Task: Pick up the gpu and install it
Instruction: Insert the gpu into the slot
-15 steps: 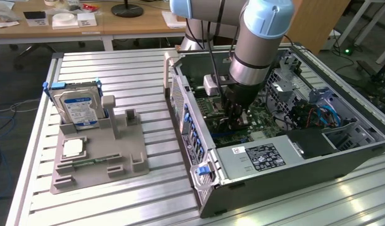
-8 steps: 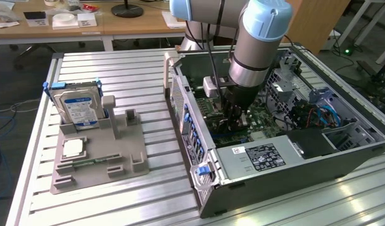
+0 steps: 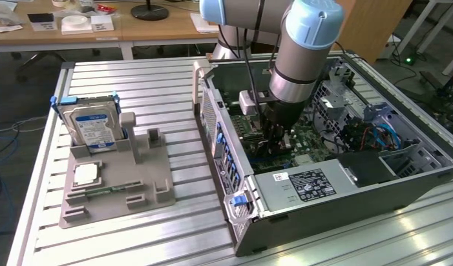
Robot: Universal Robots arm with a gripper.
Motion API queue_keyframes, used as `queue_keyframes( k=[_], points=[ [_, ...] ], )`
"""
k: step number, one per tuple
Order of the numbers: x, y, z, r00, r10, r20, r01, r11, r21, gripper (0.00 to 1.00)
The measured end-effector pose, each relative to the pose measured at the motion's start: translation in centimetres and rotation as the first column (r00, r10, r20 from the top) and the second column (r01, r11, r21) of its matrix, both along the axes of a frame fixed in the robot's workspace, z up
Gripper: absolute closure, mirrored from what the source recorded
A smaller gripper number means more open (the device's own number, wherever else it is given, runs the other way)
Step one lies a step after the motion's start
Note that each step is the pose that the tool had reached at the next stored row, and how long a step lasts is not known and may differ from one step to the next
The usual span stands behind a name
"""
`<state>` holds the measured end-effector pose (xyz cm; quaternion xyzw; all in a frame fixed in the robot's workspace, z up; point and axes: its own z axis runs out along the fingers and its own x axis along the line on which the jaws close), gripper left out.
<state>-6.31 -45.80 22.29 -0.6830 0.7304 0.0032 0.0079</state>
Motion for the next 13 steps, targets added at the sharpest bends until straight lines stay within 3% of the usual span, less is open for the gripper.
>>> queue_keyframes(
  k=[13],
  points=[
    [-0.15, 0.0, -0.57, 1.0, 0.0, -0.0001, 0.0, 1.0, -0.0001, 0.72]
  ],
)
